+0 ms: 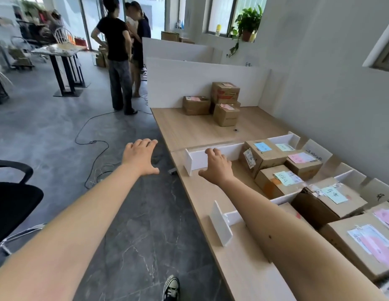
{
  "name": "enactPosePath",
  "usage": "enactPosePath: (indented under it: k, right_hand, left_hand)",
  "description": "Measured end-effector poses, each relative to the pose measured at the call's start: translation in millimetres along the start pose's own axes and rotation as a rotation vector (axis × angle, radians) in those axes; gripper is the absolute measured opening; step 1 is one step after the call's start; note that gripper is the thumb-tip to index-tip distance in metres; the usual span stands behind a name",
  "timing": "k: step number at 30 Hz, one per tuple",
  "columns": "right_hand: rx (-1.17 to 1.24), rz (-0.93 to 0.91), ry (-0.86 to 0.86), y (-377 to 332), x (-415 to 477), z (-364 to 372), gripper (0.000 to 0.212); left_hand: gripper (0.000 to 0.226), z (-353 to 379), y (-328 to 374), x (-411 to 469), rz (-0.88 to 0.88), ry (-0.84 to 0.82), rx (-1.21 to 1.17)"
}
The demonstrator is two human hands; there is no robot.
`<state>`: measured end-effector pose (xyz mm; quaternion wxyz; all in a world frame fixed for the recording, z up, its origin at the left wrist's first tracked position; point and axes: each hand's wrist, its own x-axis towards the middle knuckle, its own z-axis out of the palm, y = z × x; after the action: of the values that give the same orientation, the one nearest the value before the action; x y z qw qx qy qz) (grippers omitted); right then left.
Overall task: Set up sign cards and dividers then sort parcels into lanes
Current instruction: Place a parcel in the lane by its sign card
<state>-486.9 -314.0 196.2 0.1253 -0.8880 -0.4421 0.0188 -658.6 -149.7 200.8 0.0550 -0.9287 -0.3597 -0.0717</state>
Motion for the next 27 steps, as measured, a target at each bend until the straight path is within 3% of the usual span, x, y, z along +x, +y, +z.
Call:
enactPosePath:
  k: [10, 27]
  right_hand:
    - [-0.005, -0.085, -0.009, -20.7, 128.5, 7.0, 0.053]
    - [0.078, -0.078, -0.061, -34.6, 340.7, 39.8, 0.063]
  left_hand:
    - [0.097, 15.4, -49.6, 94.7, -0.104, -0.027, -0.012]
    - [0.100, 60.5, -84.8, 285.0, -0.122, -0.070, 0.028]
